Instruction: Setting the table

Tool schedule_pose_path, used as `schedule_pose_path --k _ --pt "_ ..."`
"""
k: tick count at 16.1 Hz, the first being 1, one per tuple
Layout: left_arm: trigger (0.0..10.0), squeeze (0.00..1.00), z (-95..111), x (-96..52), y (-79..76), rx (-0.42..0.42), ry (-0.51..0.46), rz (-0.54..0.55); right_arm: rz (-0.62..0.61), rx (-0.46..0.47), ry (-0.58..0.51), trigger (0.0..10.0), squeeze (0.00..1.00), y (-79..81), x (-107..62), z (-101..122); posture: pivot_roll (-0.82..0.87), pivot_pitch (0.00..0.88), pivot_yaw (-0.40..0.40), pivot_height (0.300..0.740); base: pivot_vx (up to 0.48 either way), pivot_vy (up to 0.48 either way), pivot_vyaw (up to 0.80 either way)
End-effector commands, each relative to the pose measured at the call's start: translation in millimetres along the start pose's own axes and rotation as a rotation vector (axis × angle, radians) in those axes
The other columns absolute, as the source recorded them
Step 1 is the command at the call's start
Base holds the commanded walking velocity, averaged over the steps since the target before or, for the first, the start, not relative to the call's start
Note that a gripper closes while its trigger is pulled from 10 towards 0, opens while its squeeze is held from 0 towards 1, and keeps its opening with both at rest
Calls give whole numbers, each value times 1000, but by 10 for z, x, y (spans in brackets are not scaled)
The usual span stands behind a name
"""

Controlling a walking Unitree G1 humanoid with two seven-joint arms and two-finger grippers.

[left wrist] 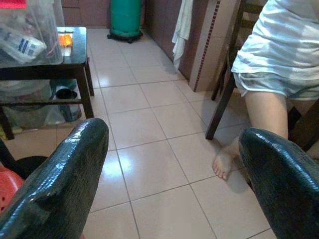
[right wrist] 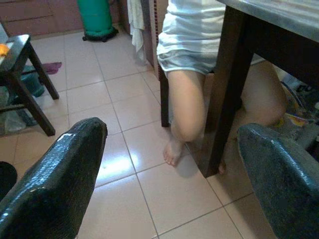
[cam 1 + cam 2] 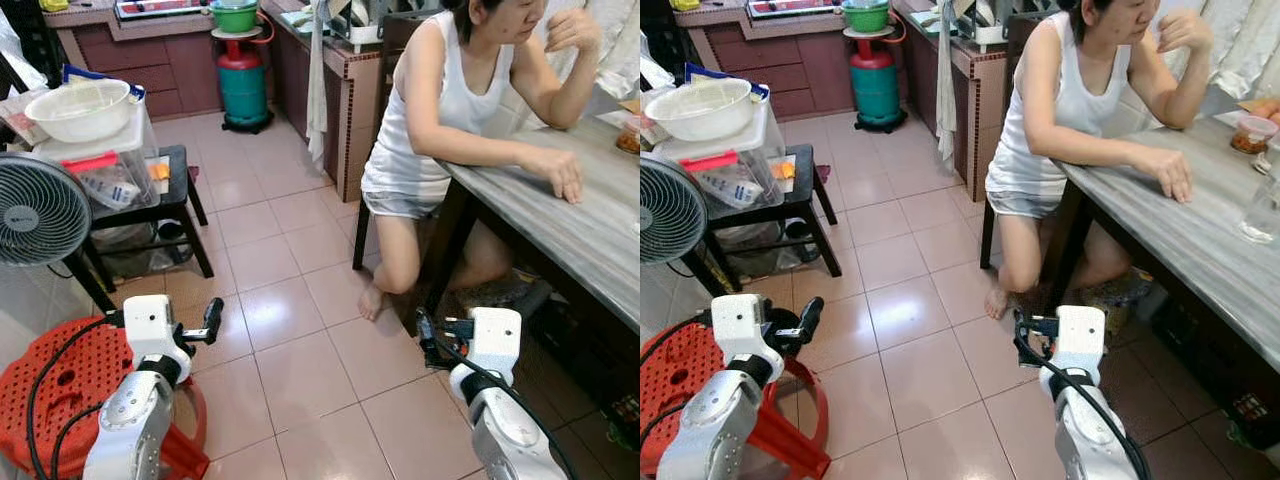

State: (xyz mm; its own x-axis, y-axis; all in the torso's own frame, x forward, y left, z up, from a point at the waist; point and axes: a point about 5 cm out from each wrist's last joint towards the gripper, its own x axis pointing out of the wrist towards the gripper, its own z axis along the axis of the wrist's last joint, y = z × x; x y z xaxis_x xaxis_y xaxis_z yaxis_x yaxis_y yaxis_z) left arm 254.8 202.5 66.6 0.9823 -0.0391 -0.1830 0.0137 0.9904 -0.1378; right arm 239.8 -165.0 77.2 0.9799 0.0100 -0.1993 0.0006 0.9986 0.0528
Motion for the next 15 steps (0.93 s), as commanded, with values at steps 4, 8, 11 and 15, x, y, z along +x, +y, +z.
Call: schedule_pose_path --k 4,8,11,15 --pt "10000 0 10 14 18 11 6 -3 -13 6 -16 10000 0 -8 4 35 -151 0 72 740 0 0 -763" --pt "10000 0 12 18 29 12 8 -6 -15 10 -16 10000 0 -6 3 30 -150 0 75 740 0 0 -763" --pt "10000 0 24 33 29 11 2 -6 -13 18 -18 10000 0 -5 7 27 -150 0 77 740 0 0 -767" --pt "10000 0 30 46 27 8 -1 -10 -15 16 -18 10000 0 -2 10 28 -150 0 77 740 0 0 -775"
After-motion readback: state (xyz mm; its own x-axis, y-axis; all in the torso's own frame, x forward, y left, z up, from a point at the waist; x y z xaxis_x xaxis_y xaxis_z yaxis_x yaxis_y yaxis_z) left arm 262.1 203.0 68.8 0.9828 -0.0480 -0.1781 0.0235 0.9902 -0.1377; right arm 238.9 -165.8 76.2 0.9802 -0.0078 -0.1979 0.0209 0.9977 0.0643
